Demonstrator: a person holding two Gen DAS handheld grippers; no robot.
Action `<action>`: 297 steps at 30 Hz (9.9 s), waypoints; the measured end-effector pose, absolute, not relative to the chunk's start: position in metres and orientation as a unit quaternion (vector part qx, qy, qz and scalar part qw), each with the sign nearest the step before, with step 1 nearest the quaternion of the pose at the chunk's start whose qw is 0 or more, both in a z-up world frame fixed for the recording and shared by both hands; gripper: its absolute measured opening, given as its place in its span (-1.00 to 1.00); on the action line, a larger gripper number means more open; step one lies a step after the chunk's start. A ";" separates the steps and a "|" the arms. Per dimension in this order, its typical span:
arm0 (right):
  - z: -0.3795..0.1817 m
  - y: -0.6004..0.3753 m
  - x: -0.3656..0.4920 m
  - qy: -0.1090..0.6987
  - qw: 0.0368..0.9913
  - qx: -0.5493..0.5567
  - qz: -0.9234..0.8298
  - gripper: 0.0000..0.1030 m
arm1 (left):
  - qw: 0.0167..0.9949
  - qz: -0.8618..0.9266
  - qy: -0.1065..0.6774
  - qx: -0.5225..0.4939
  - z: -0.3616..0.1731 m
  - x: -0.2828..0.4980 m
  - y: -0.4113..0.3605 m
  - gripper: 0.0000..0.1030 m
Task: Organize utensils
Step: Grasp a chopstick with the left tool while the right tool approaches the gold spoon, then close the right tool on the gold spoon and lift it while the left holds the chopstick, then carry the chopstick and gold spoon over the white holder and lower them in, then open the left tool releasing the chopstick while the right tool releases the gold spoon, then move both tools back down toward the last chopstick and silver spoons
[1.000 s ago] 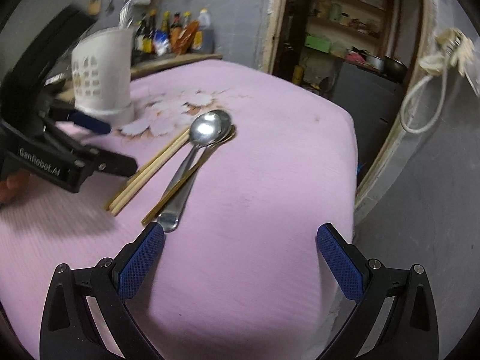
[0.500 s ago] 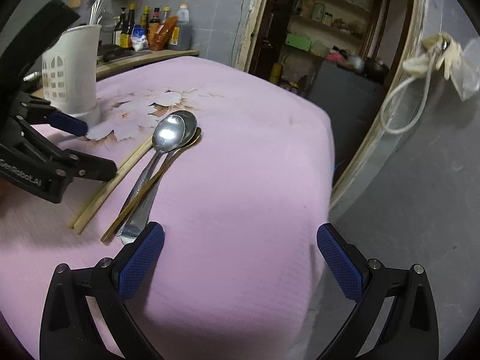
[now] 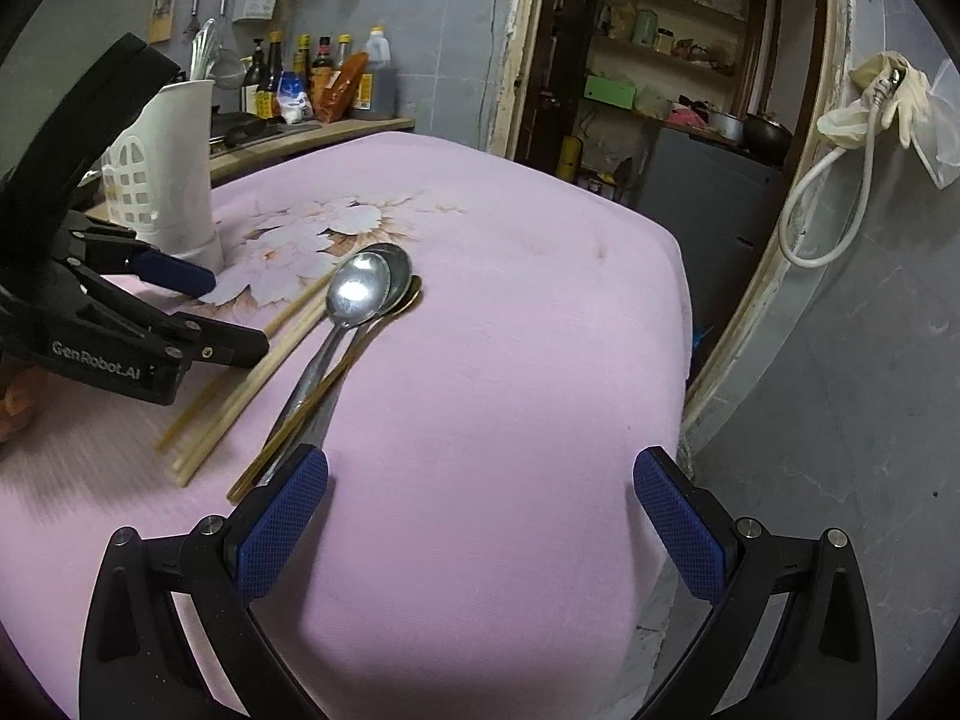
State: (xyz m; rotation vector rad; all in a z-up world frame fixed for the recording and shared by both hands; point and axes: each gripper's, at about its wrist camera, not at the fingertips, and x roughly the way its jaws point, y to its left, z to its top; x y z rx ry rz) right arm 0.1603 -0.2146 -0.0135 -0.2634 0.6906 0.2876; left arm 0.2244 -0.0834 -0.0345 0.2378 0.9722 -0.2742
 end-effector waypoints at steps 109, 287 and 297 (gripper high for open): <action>0.083 -0.139 0.144 0.129 0.962 -0.095 0.223 -0.54 | 0.954 -0.199 0.219 -0.055 0.069 0.123 0.017 -0.95; -0.019 -0.199 0.149 0.354 0.913 -0.168 0.115 1.00 | 0.848 -0.188 0.481 0.120 -0.038 0.222 -0.093 -0.06; -0.018 -0.186 0.162 0.348 0.907 -0.183 0.155 0.23 | 0.849 -0.185 0.486 0.092 -0.034 0.234 -0.089 -0.65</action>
